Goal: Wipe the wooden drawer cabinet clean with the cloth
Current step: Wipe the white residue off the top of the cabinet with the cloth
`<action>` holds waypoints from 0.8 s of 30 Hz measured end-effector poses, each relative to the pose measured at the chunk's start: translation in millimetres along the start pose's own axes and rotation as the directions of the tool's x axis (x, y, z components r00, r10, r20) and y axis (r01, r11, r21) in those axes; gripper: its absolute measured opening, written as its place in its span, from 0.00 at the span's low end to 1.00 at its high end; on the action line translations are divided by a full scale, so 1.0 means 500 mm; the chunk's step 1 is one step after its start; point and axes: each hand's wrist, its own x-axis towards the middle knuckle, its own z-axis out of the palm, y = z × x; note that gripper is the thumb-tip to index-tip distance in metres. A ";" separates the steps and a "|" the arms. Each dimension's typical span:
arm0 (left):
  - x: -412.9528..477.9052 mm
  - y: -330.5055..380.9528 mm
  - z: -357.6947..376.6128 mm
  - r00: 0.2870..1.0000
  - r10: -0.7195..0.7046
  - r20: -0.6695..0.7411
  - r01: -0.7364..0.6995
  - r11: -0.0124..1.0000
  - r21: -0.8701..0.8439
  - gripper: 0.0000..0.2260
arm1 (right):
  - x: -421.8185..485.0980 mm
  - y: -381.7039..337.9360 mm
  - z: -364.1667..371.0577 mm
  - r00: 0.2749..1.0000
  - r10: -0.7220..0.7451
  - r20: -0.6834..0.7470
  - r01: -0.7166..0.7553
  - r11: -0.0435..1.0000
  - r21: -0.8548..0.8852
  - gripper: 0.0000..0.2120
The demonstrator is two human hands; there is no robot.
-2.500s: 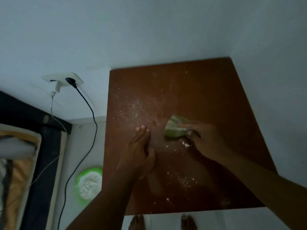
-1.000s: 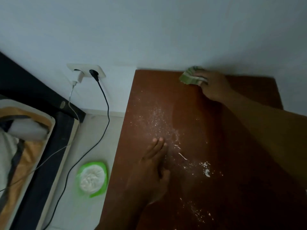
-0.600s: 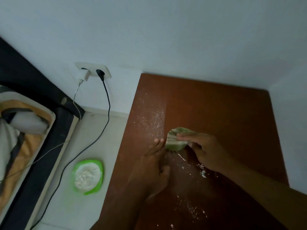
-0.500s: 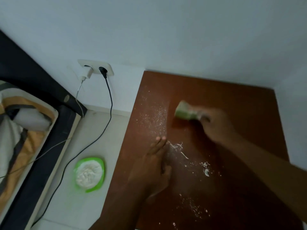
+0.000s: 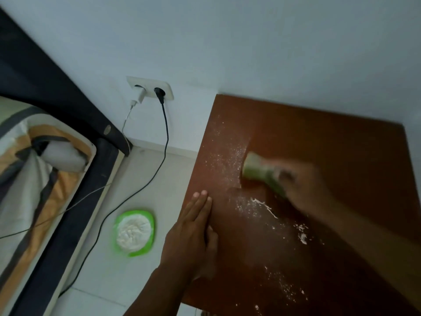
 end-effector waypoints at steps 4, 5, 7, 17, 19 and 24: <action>-0.006 0.000 0.003 0.999 0.003 -0.036 -0.005 0.999 -0.052 0.29 | 0.268 -0.004 -0.032 0.976 -0.024 -0.218 0.020 1.000 -0.019 0.18; -0.007 0.002 0.004 0.999 0.002 -0.045 -0.005 0.998 -0.064 0.29 | 0.317 0.004 -0.020 0.980 -0.014 -0.199 0.005 0.999 -0.046 0.18; -0.005 0.003 0.006 0.998 -0.001 -0.060 -0.004 0.997 -0.083 0.29 | 0.361 0.014 0.034 0.992 -0.037 -0.122 0.021 0.991 -0.131 0.20; -0.003 0.013 -0.016 0.999 -0.029 -0.033 0.022 0.982 -0.186 0.32 | 0.013 -0.025 0.093 0.909 -0.329 0.257 0.337 0.941 0.016 0.23; -0.002 0.010 -0.018 0.999 -0.034 -0.020 0.030 0.981 -0.193 0.33 | -0.013 -0.024 0.072 0.917 -0.265 0.297 0.256 0.964 0.070 0.26; 0.004 0.001 -0.017 1.000 -0.013 -0.012 0.011 0.981 -0.195 0.33 | 0.190 -0.072 0.025 0.990 -0.142 0.023 0.142 0.989 0.038 0.22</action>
